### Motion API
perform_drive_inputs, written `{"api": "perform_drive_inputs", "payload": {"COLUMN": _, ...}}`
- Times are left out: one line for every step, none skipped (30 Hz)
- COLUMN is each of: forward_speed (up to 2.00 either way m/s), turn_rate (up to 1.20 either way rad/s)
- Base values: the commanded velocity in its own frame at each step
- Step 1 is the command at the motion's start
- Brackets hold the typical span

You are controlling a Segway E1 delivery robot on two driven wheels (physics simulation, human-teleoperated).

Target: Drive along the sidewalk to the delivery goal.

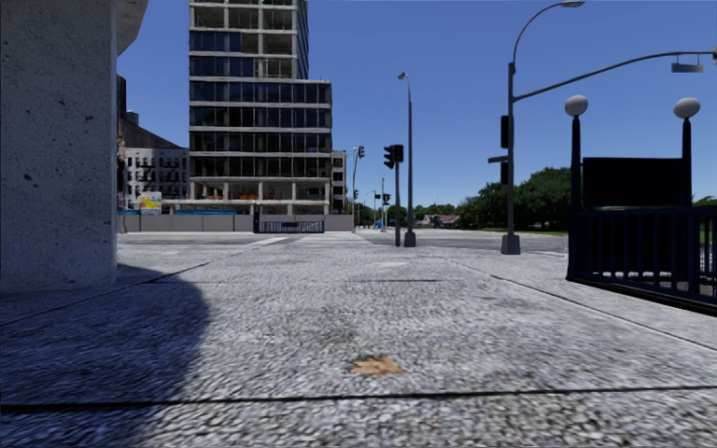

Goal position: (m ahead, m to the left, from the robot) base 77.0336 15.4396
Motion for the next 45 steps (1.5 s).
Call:
{"api": "perform_drive_inputs", "payload": {"forward_speed": 2.0, "turn_rate": 0.0}}
{"api": "perform_drive_inputs", "payload": {"forward_speed": 2.0, "turn_rate": 0.0}}
{"api": "perform_drive_inputs", "payload": {"forward_speed": 2.0, "turn_rate": 0.08}}
{"api": "perform_drive_inputs", "payload": {"forward_speed": 2.0, "turn_rate": 0.38}}
{"api": "perform_drive_inputs", "payload": {"forward_speed": 2.0, "turn_rate": 0.52}}
{"api": "perform_drive_inputs", "payload": {"forward_speed": 2.0, "turn_rate": 0.54}}
{"api": "perform_drive_inputs", "payload": {"forward_speed": 2.0, "turn_rate": 0.54}}
{"api": "perform_drive_inputs", "payload": {"forward_speed": 2.0, "turn_rate": 0.07}}
{"api": "perform_drive_inputs", "payload": {"forward_speed": 2.0, "turn_rate": 0.0}}
{"api": "perform_drive_inputs", "payload": {"forward_speed": 2.0, "turn_rate": 0.0}}
{"api": "perform_drive_inputs", "payload": {"forward_speed": 2.0, "turn_rate": 0.0}}
{"api": "perform_drive_inputs", "payload": {"forward_speed": 2.0, "turn_rate": 0.0}}
{"api": "perform_drive_inputs", "payload": {"forward_speed": 2.0, "turn_rate": 0.0}}
{"api": "perform_drive_inputs", "payload": {"forward_speed": 2.0, "turn_rate": 0.0}}
{"api": "perform_drive_inputs", "payload": {"forward_speed": 2.0, "turn_rate": 0.0}}
{"api": "perform_drive_inputs", "payload": {"forward_speed": 2.0, "turn_rate": 0.0}}
{"api": "perform_drive_inputs", "payload": {"forward_speed": 2.0, "turn_rate": 0.0}}
{"api": "perform_drive_inputs", "payload": {"forward_speed": 2.0, "turn_rate": 0.0}}
{"api": "perform_drive_inputs", "payload": {"forward_speed": 2.0, "turn_rate": 0.0}}
{"api": "perform_drive_inputs", "payload": {"forward_speed": 2.0, "turn_rate": 0.0}}
{"api": "perform_drive_inputs", "payload": {"forward_speed": 2.0, "turn_rate": 0.0}}
{"api": "perform_drive_inputs", "payload": {"forward_speed": 2.0, "turn_rate": 0.0}}
{"api": "perform_drive_inputs", "payload": {"forward_speed": 2.0, "turn_rate": 0.0}}
{"api": "perform_drive_inputs", "payload": {"forward_speed": 2.0, "turn_rate": 0.0}}
{"api": "perform_drive_inputs", "payload": {"forward_speed": 2.0, "turn_rate": 0.0}}
{"api": "perform_drive_inputs", "payload": {"forward_speed": 2.0, "turn_rate": 0.0}}
{"api": "perform_drive_inputs", "payload": {"forward_speed": 2.0, "turn_rate": 0.0}}
{"api": "perform_drive_inputs", "payload": {"forward_speed": 2.0, "turn_rate": 0.0}}
{"api": "perform_drive_inputs", "payload": {"forward_speed": 2.0, "turn_rate": 0.0}}
{"api": "perform_drive_inputs", "payload": {"forward_speed": 2.0, "turn_rate": 0.0}}
{"api": "perform_drive_inputs", "payload": {"forward_speed": 2.0, "turn_rate": 0.0}}
{"api": "perform_drive_inputs", "payload": {"forward_speed": 2.0, "turn_rate": 0.0}}
{"api": "perform_drive_inputs", "payload": {"forward_speed": 2.0, "turn_rate": 0.0}}
{"api": "perform_drive_inputs", "payload": {"forward_speed": 2.0, "turn_rate": 0.0}}
{"api": "perform_drive_inputs", "payload": {"forward_speed": 2.0, "turn_rate": 0.0}}
{"api": "perform_drive_inputs", "payload": {"forward_speed": 2.0, "turn_rate": 0.0}}
{"api": "perform_drive_inputs", "payload": {"forward_speed": 2.0, "turn_rate": 0.0}}
{"api": "perform_drive_inputs", "payload": {"forward_speed": 2.0, "turn_rate": 0.0}}
{"api": "perform_drive_inputs", "payload": {"forward_speed": 2.0, "turn_rate": 0.0}}
{"api": "perform_drive_inputs", "payload": {"forward_speed": 2.0, "turn_rate": 0.0}}
{"api": "perform_drive_inputs", "payload": {"forward_speed": 2.0, "turn_rate": 0.0}}
{"api": "perform_drive_inputs", "payload": {"forward_speed": 2.0, "turn_rate": 0.0}}
{"api": "perform_drive_inputs", "payload": {"forward_speed": 2.0, "turn_rate": 0.0}}
{"api": "perform_drive_inputs", "payload": {"forward_speed": 2.0, "turn_rate": 0.0}}
{"api": "perform_drive_inputs", "payload": {"forward_speed": 2.0, "turn_rate": 0.0}}
